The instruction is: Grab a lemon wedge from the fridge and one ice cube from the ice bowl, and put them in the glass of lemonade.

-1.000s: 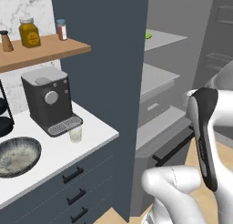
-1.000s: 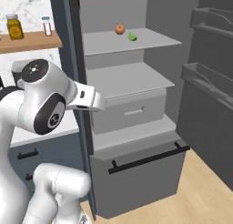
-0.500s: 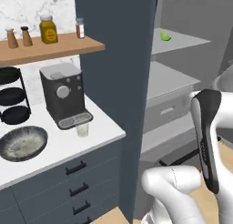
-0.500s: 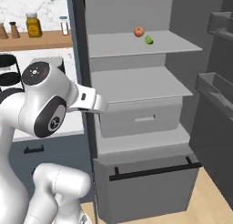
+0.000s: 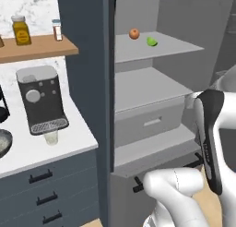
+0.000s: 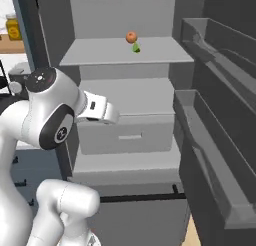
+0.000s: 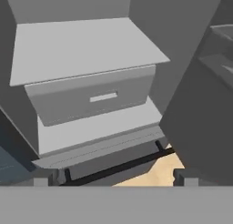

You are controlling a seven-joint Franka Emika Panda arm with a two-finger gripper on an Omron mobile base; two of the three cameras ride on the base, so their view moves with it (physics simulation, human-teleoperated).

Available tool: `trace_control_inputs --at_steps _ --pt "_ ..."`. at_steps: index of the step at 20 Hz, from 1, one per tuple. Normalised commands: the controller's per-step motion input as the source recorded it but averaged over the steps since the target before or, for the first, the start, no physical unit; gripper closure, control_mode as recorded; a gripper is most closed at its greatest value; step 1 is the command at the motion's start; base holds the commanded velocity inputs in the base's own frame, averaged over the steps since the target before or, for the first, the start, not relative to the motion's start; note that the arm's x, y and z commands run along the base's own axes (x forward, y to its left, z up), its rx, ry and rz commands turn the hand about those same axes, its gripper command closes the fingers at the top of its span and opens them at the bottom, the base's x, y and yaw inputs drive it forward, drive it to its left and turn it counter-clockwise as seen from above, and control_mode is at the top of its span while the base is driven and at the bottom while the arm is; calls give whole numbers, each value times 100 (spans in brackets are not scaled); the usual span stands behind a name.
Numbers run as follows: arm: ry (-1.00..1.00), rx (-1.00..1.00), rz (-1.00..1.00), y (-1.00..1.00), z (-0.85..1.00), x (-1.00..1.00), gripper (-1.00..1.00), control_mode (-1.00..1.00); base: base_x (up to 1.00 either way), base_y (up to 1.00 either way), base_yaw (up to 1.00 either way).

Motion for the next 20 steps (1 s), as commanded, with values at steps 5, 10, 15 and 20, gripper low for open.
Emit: trace_control_inputs --at_steps 5,10,15,20 --pt "0 0 0 0 0 0 -100 100 16 -43 40" --pt "0 0 0 0 0 0 -100 100 30 -50 34" --pt "0 0 0 0 0 0 -100 100 58 -53 20" --pt "0 0 0 0 0 0 -100 100 78 0 1"
